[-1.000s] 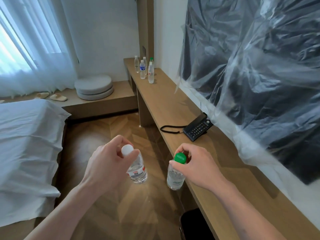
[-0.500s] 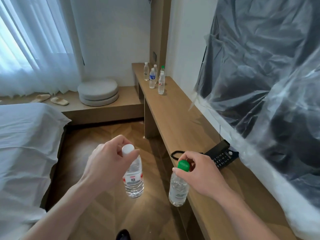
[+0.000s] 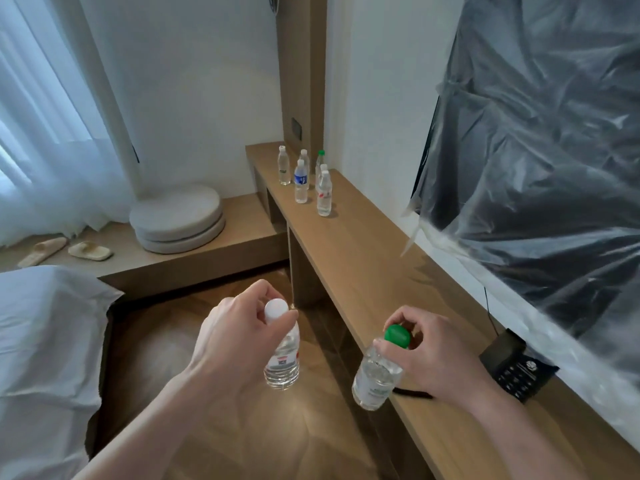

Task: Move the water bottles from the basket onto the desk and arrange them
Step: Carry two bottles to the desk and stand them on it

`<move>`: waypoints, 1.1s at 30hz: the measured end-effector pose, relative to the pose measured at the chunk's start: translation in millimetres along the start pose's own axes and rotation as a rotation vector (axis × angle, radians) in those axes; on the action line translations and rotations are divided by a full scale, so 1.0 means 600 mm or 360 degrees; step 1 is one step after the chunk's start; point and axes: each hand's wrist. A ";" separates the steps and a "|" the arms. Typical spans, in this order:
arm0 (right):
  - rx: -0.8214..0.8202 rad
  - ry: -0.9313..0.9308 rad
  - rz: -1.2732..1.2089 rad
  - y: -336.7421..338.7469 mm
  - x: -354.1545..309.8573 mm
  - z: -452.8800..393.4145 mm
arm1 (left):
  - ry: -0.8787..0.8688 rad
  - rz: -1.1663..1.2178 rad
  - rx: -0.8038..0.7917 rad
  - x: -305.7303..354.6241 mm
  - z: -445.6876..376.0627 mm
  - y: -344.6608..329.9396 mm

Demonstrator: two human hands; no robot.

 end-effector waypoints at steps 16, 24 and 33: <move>-0.0253 0.0013 0.0104 -0.042 -0.084 -0.473 | 0.0164 0.0019 0.0020 -0.153 -0.395 -0.038; -0.0219 -0.0010 0.0085 -0.082 -0.139 -0.664 | 0.0242 0.0016 0.0067 -0.261 -0.566 -0.007; -0.0079 -0.0320 0.0101 -0.167 -0.188 -0.802 | 0.0086 0.0035 -0.0170 -0.412 -0.772 0.001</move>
Point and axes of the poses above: each hand's wrist, its own z-axis away from the middle knuckle, its own y-axis out of the back of the hand, x = y × z, and after that the axes turned 11 degrees about -y, right-handed
